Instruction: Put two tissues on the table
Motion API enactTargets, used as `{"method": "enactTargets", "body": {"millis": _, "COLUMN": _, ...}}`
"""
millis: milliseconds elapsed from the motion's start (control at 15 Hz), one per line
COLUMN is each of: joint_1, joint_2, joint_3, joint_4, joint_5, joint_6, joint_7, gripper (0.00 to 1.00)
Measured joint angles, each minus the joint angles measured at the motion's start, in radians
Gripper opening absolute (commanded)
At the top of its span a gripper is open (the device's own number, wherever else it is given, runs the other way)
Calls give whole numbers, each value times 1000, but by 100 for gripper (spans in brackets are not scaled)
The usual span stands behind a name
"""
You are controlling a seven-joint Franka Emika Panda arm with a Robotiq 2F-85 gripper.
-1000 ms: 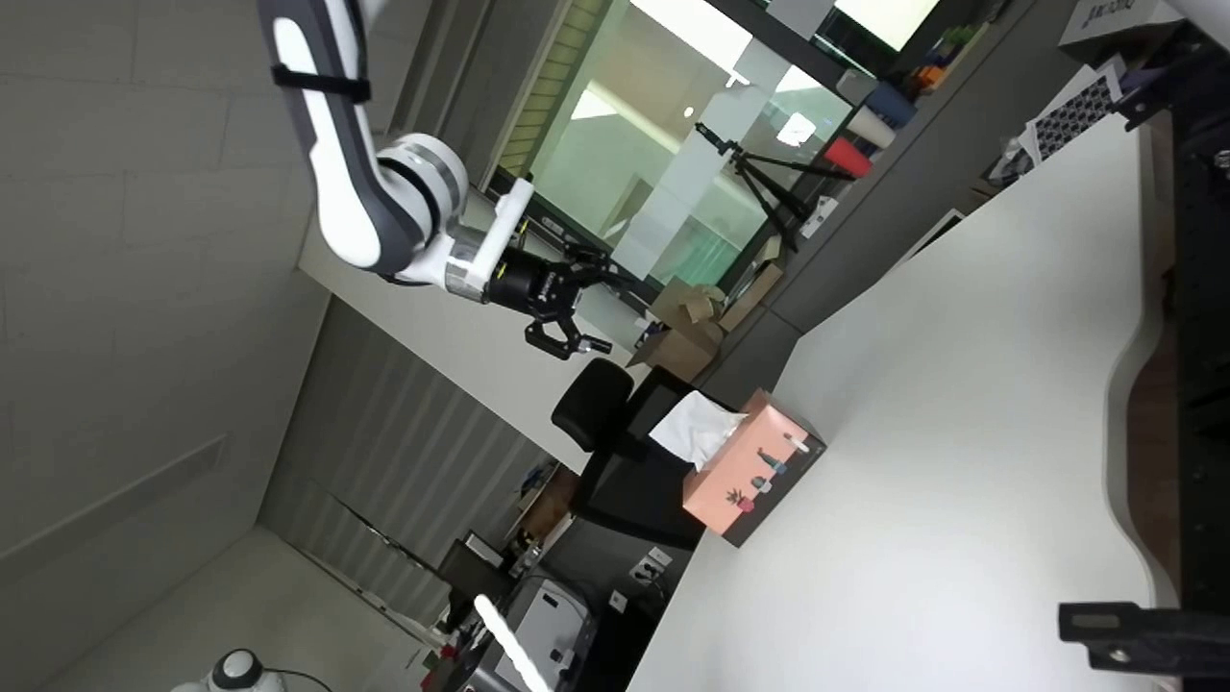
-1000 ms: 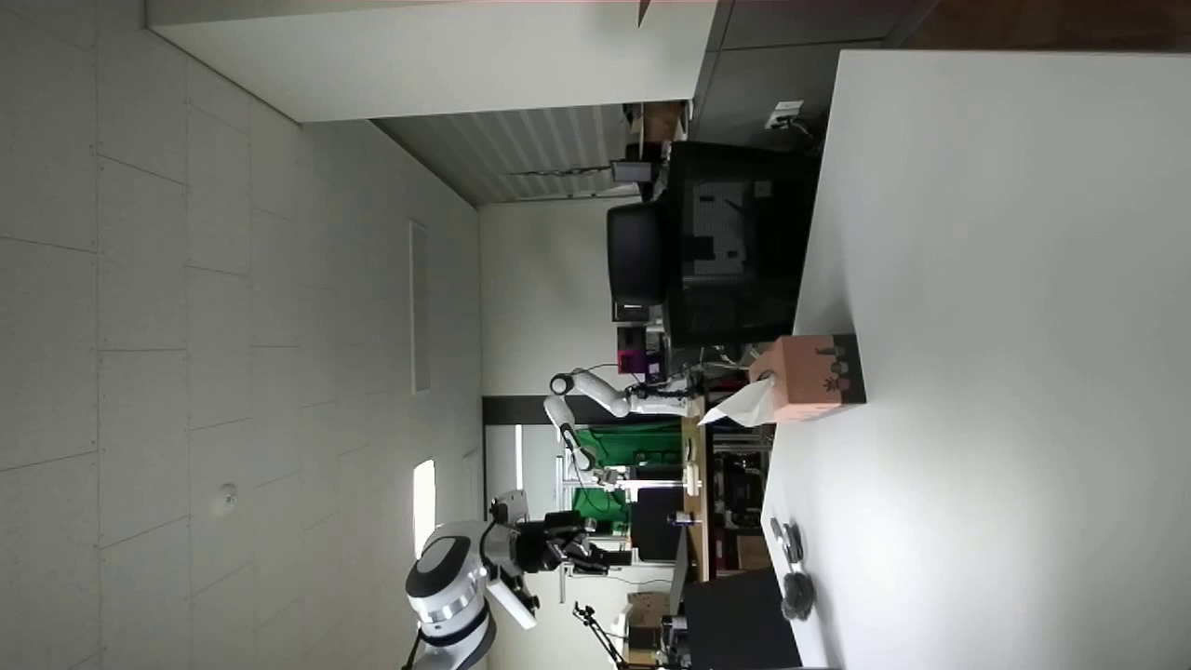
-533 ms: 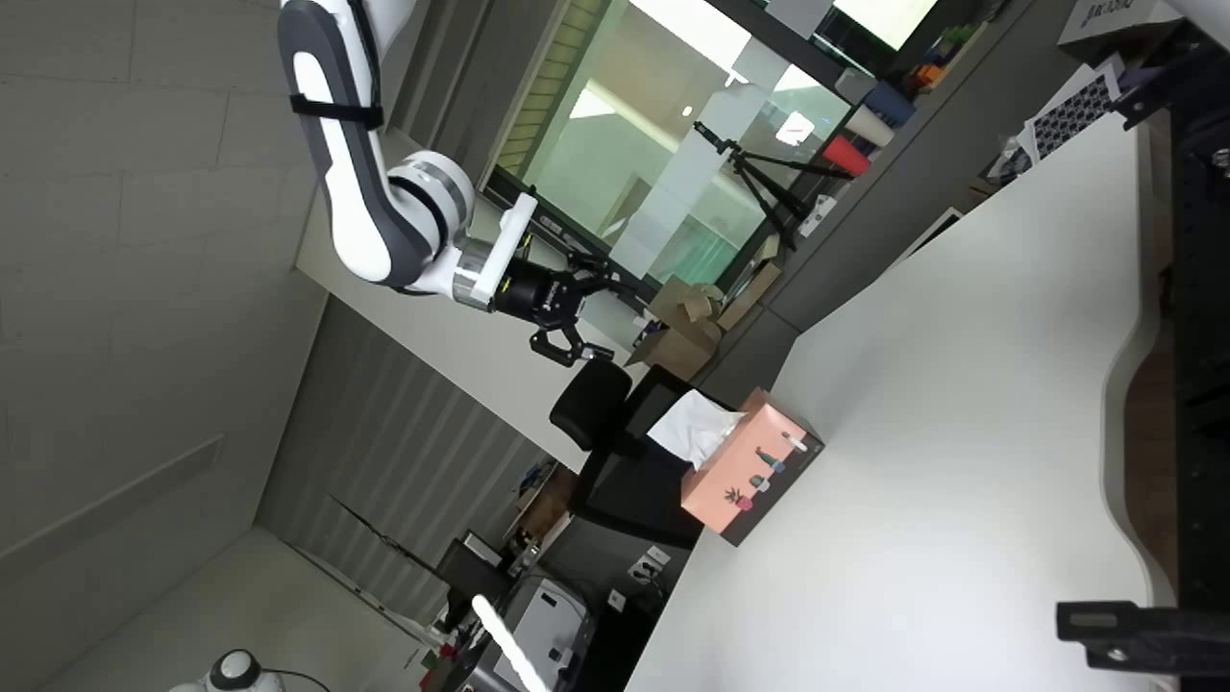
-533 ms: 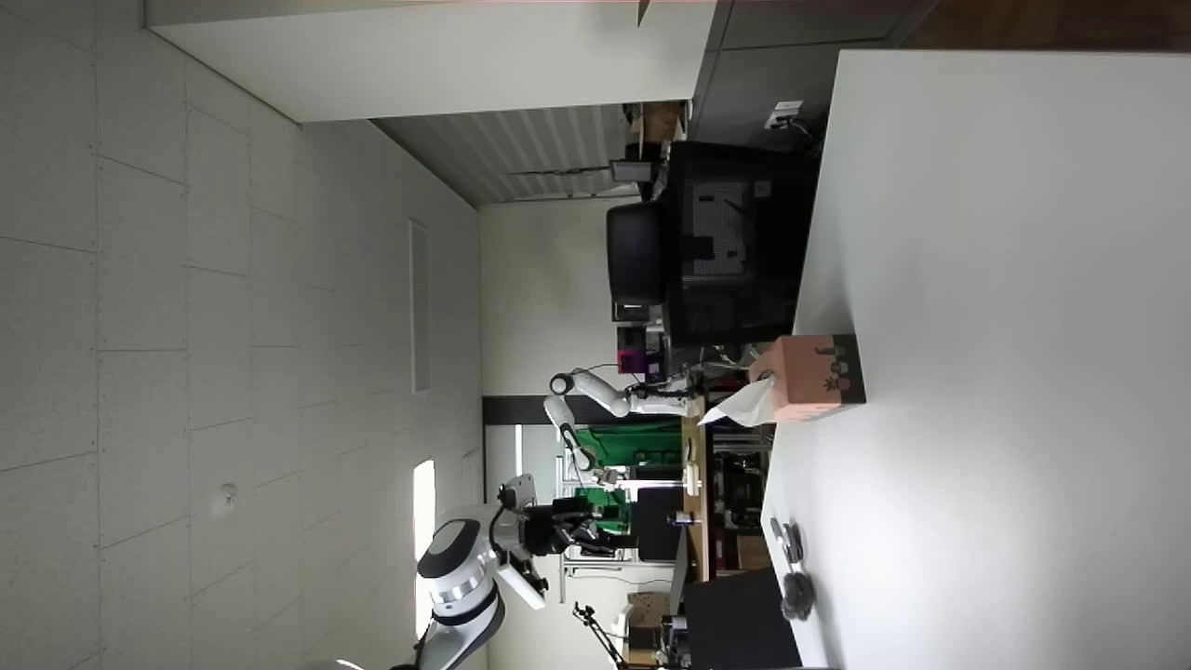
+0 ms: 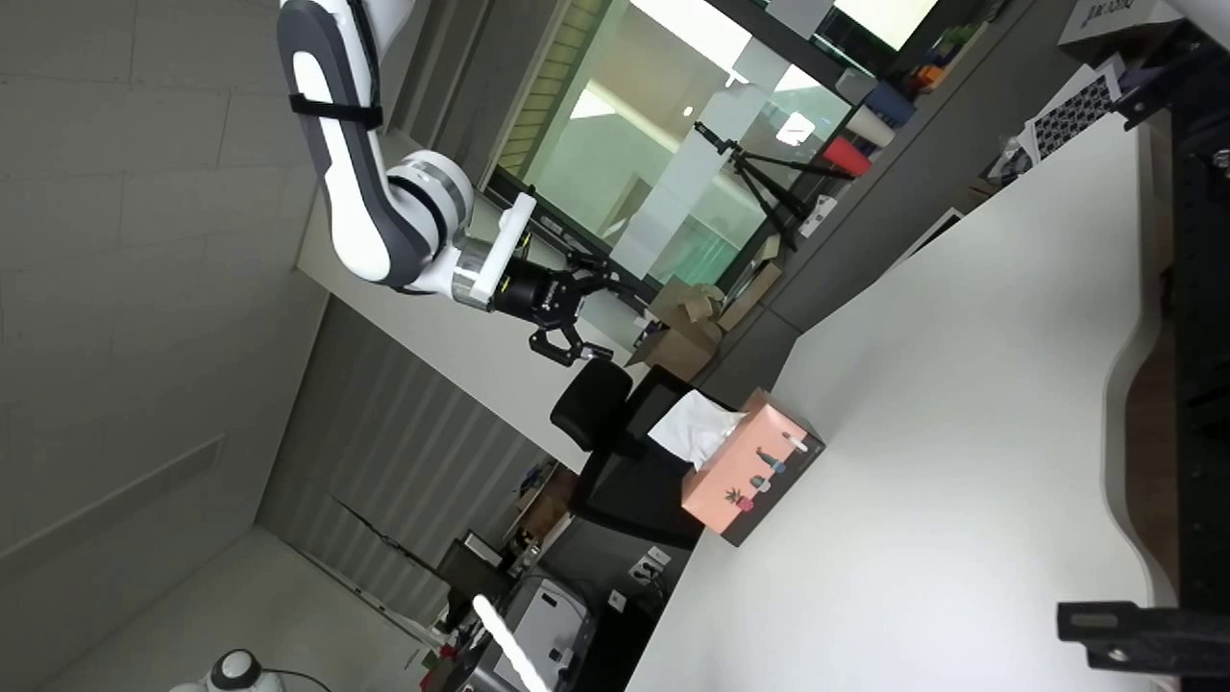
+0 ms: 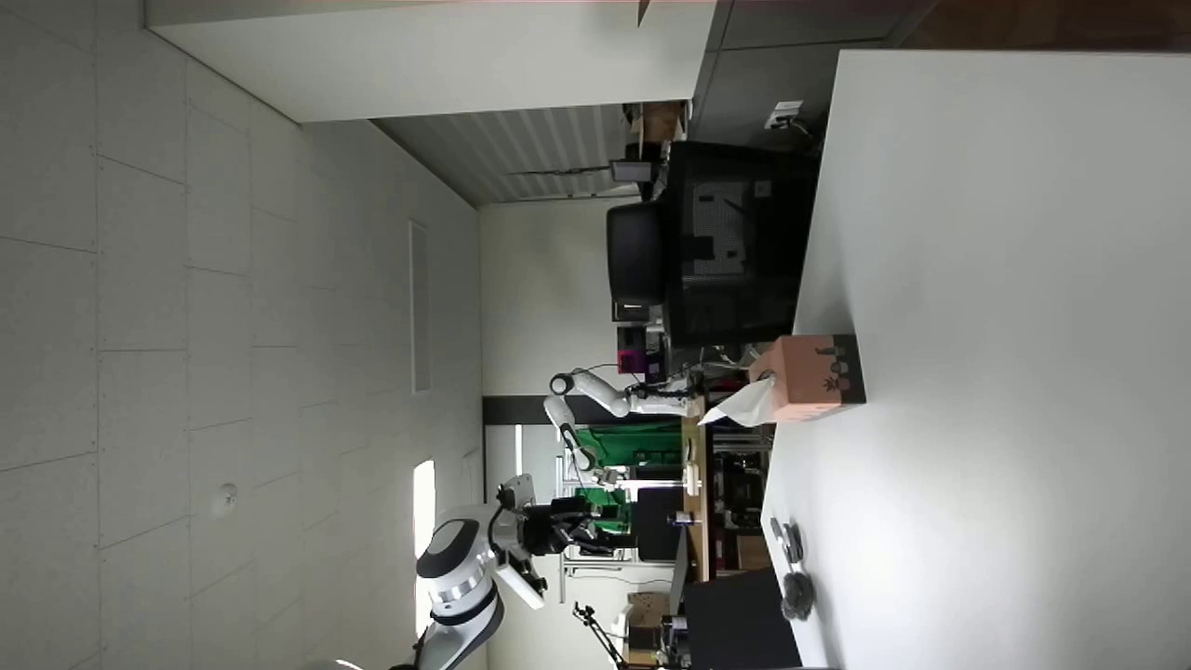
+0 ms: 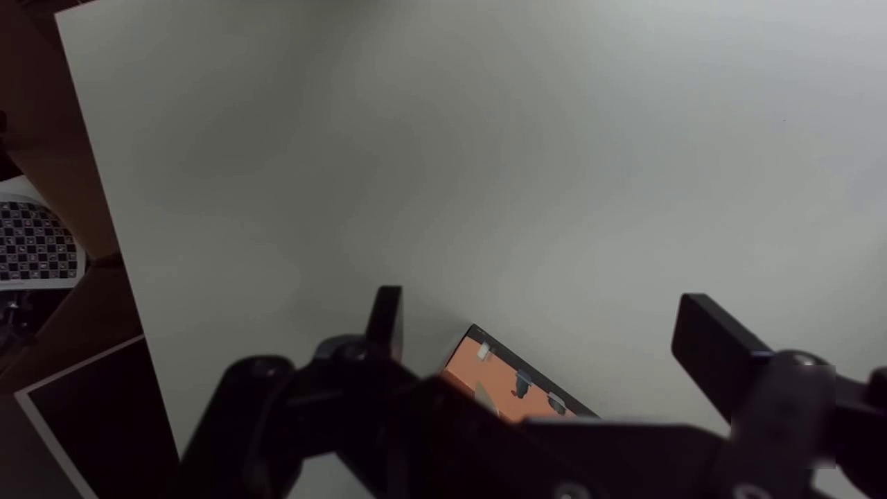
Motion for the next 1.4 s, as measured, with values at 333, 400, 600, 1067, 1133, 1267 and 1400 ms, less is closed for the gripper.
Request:
{"method": "enactTargets", "body": {"millis": 333, "joint_1": 6, "joint_2": 5, "joint_3": -11, "joint_4": 0, "joint_5": -12, "joint_6": 38, "joint_7": -21, "gripper": 100}}
{"method": "enactTargets", "body": {"millis": 400, "joint_1": 6, "joint_2": 12, "joint_3": -19, "joint_4": 2, "joint_5": -22, "joint_6": 71, "joint_7": -48, "gripper": 100}}
{"method": "enactTargets", "body": {"millis": 600, "joint_1": -3, "joint_2": 64, "joint_3": -57, "joint_4": 38, "joint_5": -34, "joint_6": 167, "joint_7": -130, "gripper": 100}}
{"method": "enactTargets", "body": {"millis": 1067, "joint_1": -65, "joint_2": 278, "joint_3": -125, "joint_4": 266, "joint_5": 24, "joint_6": 199, "joint_7": -251, "gripper": 100}}
{"method": "enactTargets", "body": {"millis": 1133, "joint_1": -64, "joint_2": 286, "joint_3": -125, "joint_4": 276, "joint_5": 25, "joint_6": 196, "joint_7": -252, "gripper": 100}}
{"method": "enactTargets", "body": {"millis": 1267, "joint_1": -59, "joint_2": 287, "joint_3": -124, "joint_4": 281, "joint_5": 25, "joint_6": 193, "joint_7": -252, "gripper": 100}}
{"method": "enactTargets", "body": {"millis": 1400, "joint_1": -57, "joint_2": 287, "joint_3": -124, "joint_4": 283, "joint_5": 25, "joint_6": 192, "joint_7": -252, "gripper": 100}}
